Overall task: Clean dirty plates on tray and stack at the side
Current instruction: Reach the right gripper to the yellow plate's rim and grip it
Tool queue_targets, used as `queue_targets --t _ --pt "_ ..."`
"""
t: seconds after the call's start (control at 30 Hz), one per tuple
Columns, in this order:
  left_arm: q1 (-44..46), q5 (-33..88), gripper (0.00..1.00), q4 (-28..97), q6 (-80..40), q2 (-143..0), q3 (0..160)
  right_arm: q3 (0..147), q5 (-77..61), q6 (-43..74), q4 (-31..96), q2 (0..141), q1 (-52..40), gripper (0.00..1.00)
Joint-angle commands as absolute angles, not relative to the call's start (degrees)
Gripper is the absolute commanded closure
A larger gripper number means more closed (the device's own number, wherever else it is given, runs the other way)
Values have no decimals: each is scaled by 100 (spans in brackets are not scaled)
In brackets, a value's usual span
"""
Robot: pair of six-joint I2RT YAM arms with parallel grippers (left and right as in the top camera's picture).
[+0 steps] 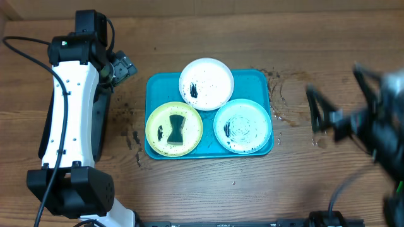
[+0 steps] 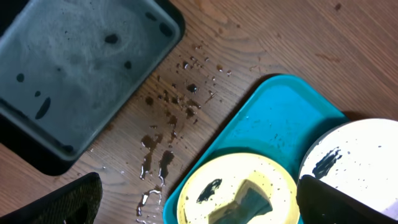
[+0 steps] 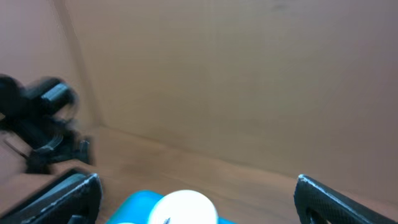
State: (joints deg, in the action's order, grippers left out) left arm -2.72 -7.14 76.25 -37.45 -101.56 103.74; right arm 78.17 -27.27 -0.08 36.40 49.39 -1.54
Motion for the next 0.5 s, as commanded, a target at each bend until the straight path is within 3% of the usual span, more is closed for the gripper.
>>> queue_targets --t 0.0,0.13,0.2,0.33,0.47 --pt "-257 -617 0 7629 -3837 -10197 10361 8676 -5074 307 3780 6119 -187 0" --pt "-255 -445 0 7631 -3835 -10197 10361 8788 -6250 1048 3155 7131 -250 0" --pt "-255 -440 0 7627 -3835 -10197 10361 8790 -5618 1194 3352 7577 -493 0" --pt "-255 -440 0 7627 -3837 -10197 10361 9367 -2512 1614 5072 8801 -1549 0" --pt "-255 -423 0 7627 -3837 -10197 10363 9885 -2206 1680 5465 9937 -2281 0"
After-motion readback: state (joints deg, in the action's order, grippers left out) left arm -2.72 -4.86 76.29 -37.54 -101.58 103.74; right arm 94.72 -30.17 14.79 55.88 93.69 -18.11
